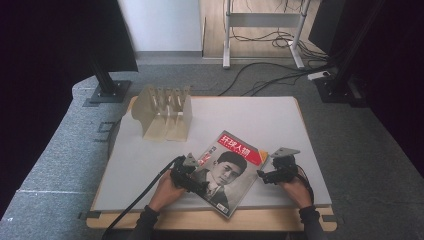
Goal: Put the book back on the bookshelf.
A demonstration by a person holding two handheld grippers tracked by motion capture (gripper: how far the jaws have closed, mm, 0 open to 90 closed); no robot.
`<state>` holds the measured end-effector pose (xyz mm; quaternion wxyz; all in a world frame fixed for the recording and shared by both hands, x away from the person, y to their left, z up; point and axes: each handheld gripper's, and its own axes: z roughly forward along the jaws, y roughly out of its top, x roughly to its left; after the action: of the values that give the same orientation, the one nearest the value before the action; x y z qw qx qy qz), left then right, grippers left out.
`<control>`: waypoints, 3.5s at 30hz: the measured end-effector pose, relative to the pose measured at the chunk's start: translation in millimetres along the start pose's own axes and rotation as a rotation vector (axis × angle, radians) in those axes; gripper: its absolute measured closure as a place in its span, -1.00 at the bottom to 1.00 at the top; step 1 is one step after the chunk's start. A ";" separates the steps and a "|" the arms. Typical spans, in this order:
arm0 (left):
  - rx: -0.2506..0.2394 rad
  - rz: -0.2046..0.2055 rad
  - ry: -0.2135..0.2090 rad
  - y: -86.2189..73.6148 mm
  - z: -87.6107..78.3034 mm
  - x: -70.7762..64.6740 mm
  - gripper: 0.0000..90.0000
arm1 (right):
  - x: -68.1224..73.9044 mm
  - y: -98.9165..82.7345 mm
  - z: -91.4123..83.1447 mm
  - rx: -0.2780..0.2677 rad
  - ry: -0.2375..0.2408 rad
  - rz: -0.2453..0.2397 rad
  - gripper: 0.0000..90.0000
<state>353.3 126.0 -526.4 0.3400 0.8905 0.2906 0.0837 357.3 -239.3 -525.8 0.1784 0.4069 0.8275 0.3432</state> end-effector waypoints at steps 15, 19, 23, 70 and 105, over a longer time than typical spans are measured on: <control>0.043 0.005 0.011 -3.7 -10.5 8.8 -1.00 | -4.5 0.1 13.2 0.001 -0.019 0.033 -1.00; 0.027 -0.025 0.079 -4.6 -17.3 29.3 -1.00 | -7.4 5.4 18.1 0.004 -0.025 0.038 -1.00; 0.007 -0.059 0.135 -5.5 -24.2 46.1 -1.00 | -10.4 12.4 24.7 0.007 -0.036 0.038 -1.00; -0.009 -0.107 0.147 -13.2 -10.9 25.6 -1.00 | -38.0 73.3 69.9 0.059 -0.015 0.058 -0.85; -0.004 -0.120 0.159 -8.2 -6.2 28.9 -1.00 | -10.3 81.6 75.1 0.028 0.219 0.153 -0.17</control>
<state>371.0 150.9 -528.5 0.3223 0.8613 0.3691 0.1341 451.6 -180.4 -520.1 0.0544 0.4313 0.8134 0.3866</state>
